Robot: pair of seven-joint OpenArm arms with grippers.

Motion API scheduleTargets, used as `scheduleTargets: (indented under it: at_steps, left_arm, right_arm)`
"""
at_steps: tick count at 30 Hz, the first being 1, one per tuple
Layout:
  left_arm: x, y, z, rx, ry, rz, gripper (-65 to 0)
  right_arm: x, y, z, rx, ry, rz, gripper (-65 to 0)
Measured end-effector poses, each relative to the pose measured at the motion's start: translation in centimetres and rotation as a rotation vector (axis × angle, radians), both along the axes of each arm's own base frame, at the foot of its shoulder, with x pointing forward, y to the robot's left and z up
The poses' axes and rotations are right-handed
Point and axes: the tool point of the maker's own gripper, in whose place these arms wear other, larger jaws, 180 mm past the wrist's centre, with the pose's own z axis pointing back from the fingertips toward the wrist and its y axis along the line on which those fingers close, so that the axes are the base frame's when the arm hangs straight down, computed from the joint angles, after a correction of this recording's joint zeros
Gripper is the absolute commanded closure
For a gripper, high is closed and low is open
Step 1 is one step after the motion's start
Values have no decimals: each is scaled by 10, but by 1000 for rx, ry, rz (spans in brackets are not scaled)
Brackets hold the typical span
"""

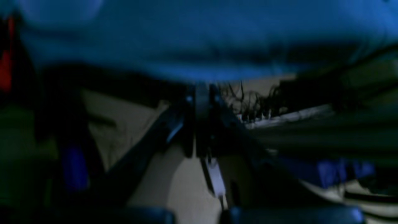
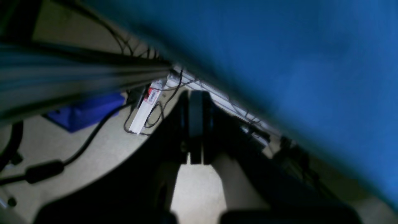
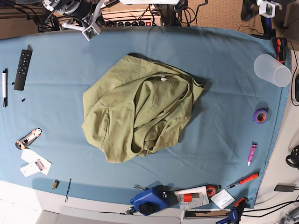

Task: Layout the t-shirt on the table in an organized manner, then fold the t-shirt properly
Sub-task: 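Move both grippers down toward the crumpled olive-green t-shirt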

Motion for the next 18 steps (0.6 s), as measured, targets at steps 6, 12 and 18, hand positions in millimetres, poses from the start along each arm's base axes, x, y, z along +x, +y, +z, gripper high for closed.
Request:
scheduleTargets:
  at_steps: [6,12,18]
  left_arm:
    - [40,-1,11,1,-118,-4,0]
    - [73,-1,27,-31,-228,16,0]
    - [90,-1,36,-39,-283,19,0]
  right_arm:
    - [22,-5,8,-47,-81,14,0]
    - [41,-5,15,-46,-136,12,0]
    - [56,-12,20,-96,-193,20,0]
